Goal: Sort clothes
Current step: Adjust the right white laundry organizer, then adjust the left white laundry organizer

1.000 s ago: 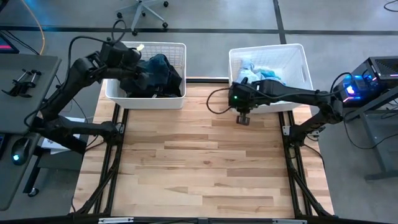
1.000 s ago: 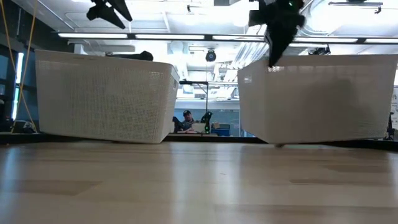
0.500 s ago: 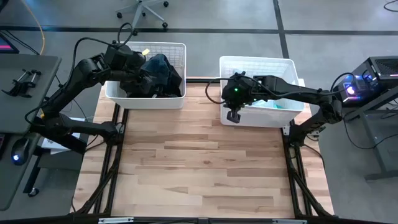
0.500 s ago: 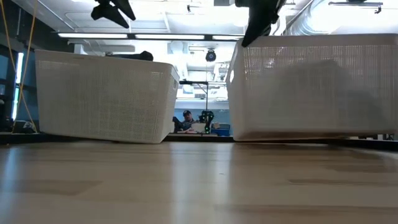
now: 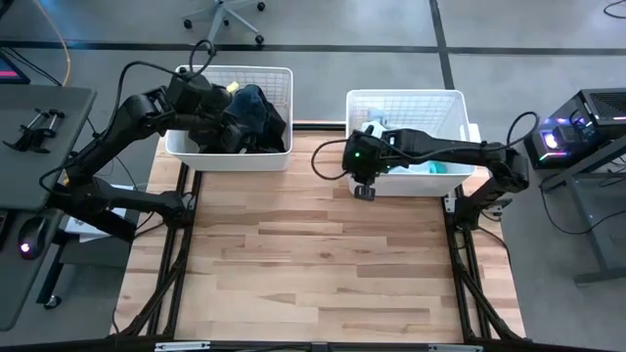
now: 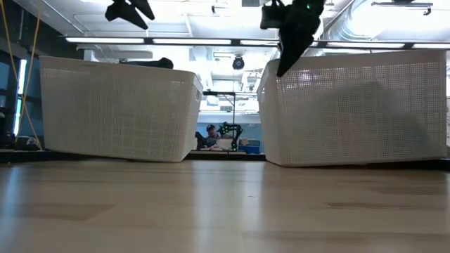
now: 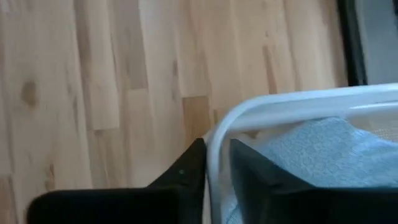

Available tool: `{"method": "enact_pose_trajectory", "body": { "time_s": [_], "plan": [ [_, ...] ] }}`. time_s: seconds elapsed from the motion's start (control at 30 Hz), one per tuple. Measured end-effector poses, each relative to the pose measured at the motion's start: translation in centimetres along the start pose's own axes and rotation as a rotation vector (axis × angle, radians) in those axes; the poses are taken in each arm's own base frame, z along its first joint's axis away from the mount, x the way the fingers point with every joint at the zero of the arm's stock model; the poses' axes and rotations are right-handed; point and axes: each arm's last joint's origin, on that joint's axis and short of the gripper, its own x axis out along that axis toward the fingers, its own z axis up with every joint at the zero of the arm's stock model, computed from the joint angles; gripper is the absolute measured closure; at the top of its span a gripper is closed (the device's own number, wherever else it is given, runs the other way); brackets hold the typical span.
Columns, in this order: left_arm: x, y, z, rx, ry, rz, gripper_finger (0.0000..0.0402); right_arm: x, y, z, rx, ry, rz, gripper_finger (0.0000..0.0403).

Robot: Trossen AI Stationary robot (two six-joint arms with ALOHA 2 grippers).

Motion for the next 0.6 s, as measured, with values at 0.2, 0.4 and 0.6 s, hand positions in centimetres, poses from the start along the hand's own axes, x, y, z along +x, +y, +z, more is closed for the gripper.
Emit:
{"method": "enact_pose_trajectory", "body": {
  "time_s": [0.2, 0.4, 0.6],
  "plan": [
    [0.0, -0.5, -0.1, 0.038, 0.003, -0.020, 0.0213, -2.8, -0.3, 1.4, 0.142, -0.103, -0.021, 0.0255],
    [-1.1, -1.9, -0.4, 0.165, -0.019, -0.109, 0.0213, -6.6, -0.7, 2.9, 0.200, -0.209, -0.015, 0.0208],
    [-3.7, -4.0, -1.7, 0.304, -0.030, -0.233, 0.0213, -10.4, 0.2, 3.9, 0.140, -0.315, 0.010, 0.0206]
  ]
}}
